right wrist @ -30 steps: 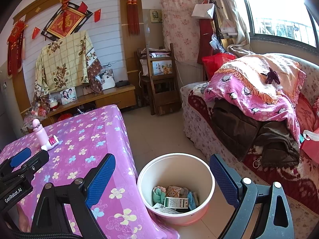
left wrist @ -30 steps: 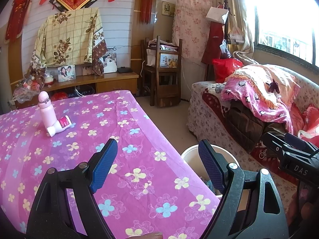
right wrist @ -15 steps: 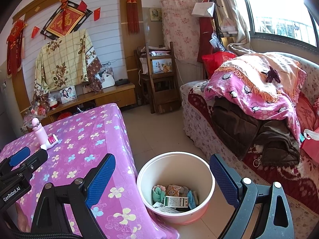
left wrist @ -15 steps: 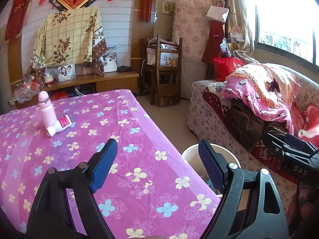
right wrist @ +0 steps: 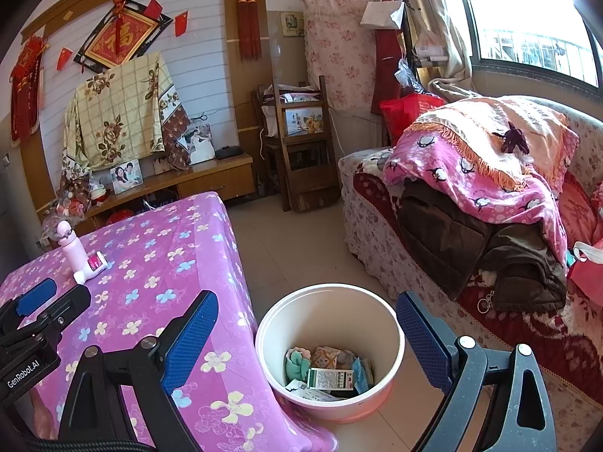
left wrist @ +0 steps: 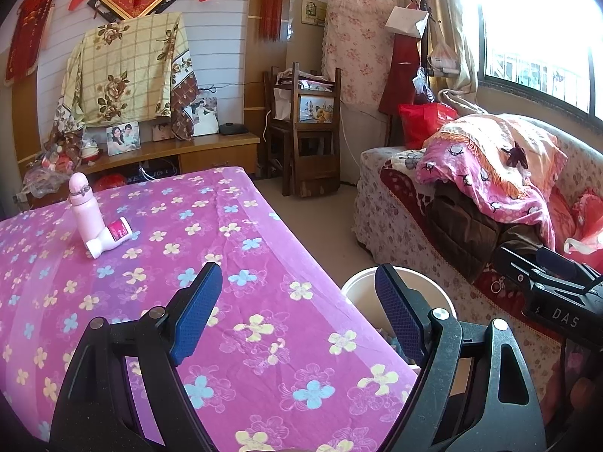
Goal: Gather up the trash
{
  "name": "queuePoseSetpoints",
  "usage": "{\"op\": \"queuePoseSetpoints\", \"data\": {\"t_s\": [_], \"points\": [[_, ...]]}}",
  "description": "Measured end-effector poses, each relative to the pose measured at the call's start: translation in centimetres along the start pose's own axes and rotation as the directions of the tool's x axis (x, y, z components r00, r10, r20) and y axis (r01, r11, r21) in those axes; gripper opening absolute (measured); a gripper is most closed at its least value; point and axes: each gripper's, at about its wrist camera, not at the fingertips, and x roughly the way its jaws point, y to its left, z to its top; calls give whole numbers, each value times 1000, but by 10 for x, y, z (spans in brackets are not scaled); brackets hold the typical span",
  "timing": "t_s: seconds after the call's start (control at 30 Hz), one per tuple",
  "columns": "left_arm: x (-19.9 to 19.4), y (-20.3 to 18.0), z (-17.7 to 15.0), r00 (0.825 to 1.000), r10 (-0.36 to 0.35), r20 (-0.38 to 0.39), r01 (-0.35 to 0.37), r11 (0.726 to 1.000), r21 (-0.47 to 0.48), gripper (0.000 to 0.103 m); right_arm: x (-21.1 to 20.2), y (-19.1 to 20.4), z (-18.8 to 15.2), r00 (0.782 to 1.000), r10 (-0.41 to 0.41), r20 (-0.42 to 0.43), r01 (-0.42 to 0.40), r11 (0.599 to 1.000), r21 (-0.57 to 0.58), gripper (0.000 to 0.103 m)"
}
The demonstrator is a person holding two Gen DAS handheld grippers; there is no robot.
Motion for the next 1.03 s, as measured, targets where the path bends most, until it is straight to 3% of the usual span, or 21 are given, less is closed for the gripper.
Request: {"op": "queuePoseSetpoints", "data": {"t_s": [0.8, 1.03], "points": [[5, -1, -8, 1000, 12, -7, -11, 1000, 17, 83, 7, -1, -7, 1000, -6, -24, 6, 1000, -2, 94], [14, 19, -15, 999, 23, -40, -23, 1000, -11, 83, 15, 11, -13, 999, 4, -53, -6, 1000, -25, 94]]}}
